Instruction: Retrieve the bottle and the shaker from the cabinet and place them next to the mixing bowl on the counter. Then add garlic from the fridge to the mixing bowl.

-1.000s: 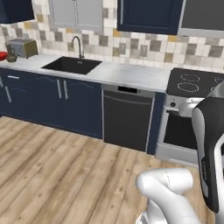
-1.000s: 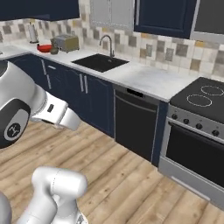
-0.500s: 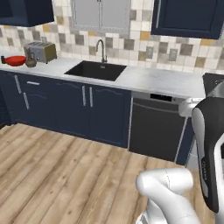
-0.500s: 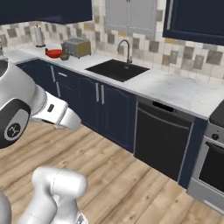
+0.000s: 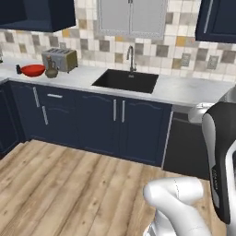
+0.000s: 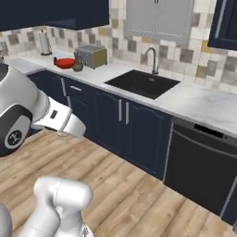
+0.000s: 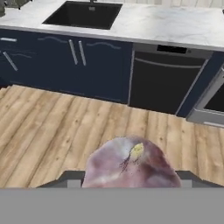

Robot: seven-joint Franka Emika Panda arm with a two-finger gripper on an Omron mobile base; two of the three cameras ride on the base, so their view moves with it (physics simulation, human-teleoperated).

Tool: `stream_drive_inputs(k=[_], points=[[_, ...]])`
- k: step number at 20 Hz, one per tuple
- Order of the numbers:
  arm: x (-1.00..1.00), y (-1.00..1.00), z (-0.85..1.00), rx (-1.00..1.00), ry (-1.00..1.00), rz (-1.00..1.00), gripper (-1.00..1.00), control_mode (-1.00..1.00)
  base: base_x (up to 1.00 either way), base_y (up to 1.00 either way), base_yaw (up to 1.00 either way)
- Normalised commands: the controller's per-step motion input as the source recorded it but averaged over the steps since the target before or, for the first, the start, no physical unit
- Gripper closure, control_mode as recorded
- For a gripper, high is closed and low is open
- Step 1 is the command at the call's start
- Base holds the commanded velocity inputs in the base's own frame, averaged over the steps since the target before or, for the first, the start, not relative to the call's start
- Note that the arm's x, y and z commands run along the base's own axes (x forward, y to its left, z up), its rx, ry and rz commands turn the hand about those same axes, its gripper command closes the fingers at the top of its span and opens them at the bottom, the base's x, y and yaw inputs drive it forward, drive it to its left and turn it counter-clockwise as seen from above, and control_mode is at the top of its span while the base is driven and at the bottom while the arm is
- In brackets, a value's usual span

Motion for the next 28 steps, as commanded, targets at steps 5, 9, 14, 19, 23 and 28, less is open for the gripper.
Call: stream_drive_inputs(k=[5, 9, 14, 19, 23, 28], points=[[0.00, 0.00, 0.00, 0.00, 0.00, 0.00, 1.00, 1.00, 1.00, 1.00, -0.12], [0.00, 0.00, 0.00, 0.00, 0.00, 0.00, 1.00, 1.00, 1.00, 1.00, -0.12], [0.00, 0.00, 0.00, 0.00, 0.00, 0.00, 1.00, 1.00, 1.00, 1.00, 0.05], [0.00, 0.00, 0.00, 0.00, 0.00, 0.00, 1.00, 1.00, 1.00, 0.96, 0.20], [0.00, 0.00, 0.00, 0.00, 0.00, 0.00, 1.00, 1.00, 1.00, 0.75, 0.20], [0.00, 0.00, 0.00, 0.00, 0.00, 0.00, 1.00, 1.00, 1.00, 0.62, 0.03]])
